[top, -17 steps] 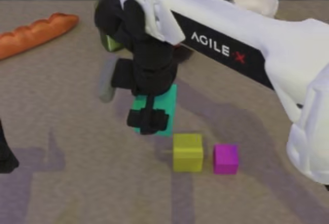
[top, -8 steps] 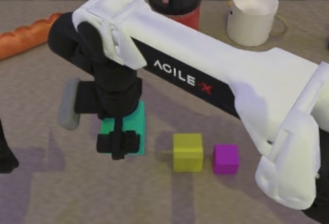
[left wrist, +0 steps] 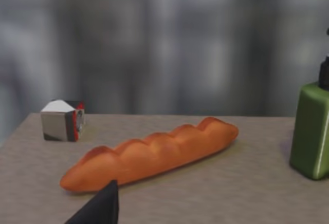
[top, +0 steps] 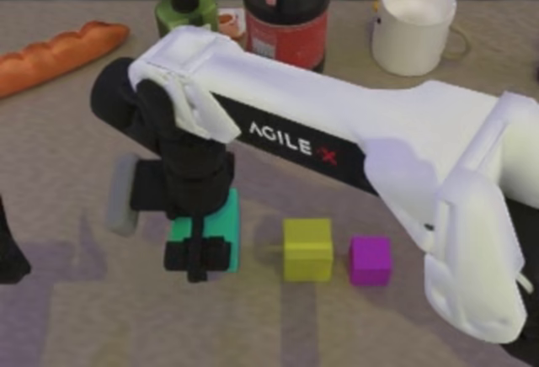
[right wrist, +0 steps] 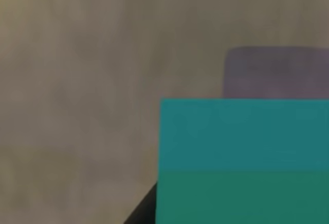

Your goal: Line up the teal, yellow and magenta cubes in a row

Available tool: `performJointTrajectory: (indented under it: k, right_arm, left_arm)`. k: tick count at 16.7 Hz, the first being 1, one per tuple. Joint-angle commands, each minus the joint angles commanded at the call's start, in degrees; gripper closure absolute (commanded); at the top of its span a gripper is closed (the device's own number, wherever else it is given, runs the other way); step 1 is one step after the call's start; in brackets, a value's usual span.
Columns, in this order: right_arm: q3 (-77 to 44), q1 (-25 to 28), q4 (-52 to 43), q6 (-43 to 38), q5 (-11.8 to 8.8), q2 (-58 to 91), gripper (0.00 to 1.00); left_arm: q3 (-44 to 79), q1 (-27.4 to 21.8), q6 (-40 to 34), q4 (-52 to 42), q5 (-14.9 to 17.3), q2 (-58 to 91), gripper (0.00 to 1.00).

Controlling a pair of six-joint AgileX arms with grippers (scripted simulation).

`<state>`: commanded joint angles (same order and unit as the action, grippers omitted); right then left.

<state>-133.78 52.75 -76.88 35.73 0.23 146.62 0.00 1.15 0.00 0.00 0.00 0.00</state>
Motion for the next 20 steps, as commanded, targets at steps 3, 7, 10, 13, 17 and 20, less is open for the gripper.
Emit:
performJointTrajectory:
  k: [3,7,10,13,17,20]
  right_arm:
    - [6.2,0.3,5.7,0.2,0.0,-0.4,1.00]
    - [7.4,0.4,7.0,0.2,0.0,-0.5,1.00]
    - [7.4,0.4,7.0,0.2,0.0,-0.5,0.85]
    - [7.4,0.4,7.0,0.2,0.0,-0.5,0.62]
    - [7.4,0.4,7.0,0.2,0.0,-0.5,0.32]
    - [7.4,0.4,7.0,0.2,0.0,-0.5,0.10]
  left_arm:
    - [0.0,0.0,0.0,0.0,0.0,0.0,0.00]
    - [0.0,0.0,0.0,0.0,0.0,0.0,0.00]
    - [0.0,0.0,0.0,0.0,0.0,0.0,0.00]
    - [0.0,0.0,0.0,0.0,0.0,0.0,0.00]
    - [0.0,0.0,0.0,0.0,0.0,0.0,0.00]
    - [0.0,0.0,0.0,0.0,0.0,0.0,0.00]
